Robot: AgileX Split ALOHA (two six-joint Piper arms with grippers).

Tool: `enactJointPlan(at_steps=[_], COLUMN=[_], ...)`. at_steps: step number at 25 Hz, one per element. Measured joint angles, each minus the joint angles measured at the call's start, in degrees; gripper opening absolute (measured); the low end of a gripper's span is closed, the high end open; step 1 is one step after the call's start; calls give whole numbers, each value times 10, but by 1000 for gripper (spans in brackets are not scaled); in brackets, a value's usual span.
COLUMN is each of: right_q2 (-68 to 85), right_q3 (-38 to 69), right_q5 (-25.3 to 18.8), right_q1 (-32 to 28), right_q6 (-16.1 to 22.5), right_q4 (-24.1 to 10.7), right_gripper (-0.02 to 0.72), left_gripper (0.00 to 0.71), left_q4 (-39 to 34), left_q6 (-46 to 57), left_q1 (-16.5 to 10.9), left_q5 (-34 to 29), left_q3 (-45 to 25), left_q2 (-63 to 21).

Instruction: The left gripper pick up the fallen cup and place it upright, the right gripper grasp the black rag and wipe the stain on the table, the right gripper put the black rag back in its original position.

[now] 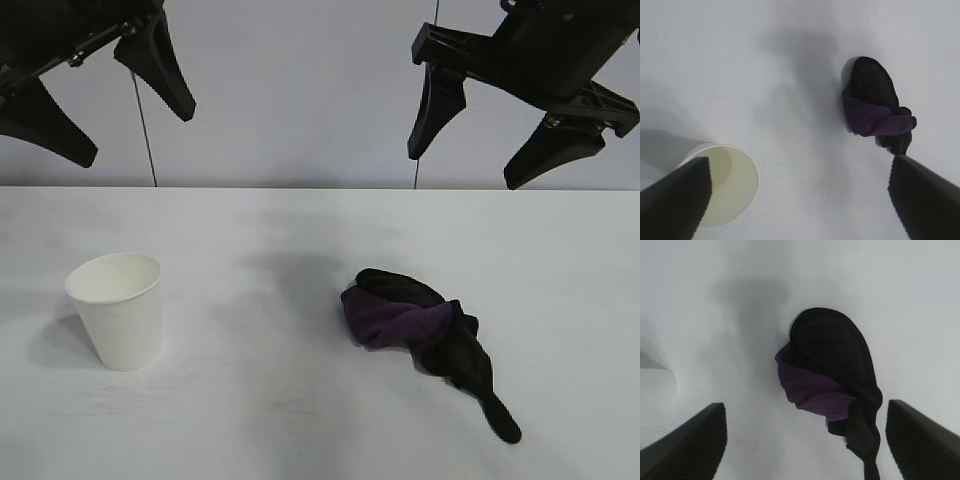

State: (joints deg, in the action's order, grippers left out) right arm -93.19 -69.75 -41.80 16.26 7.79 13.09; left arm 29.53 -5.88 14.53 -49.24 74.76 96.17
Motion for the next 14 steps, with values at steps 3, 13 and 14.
enactJointPlan(at_steps=[3, 13, 14], right_q2=[0, 0, 0], right_q3=[0, 0, 0], right_q5=[3, 13, 13], right_q1=[0, 0, 0], right_q6=[0, 0, 0], right_q4=[0, 0, 0], right_gripper=[601, 601, 601], left_gripper=[693, 693, 693], left_q4=[0, -1, -1], left_q6=[0, 0, 0], left_q1=[0, 0, 0], left_q5=[0, 0, 0], left_q3=[0, 0, 0], left_q2=[0, 0, 0])
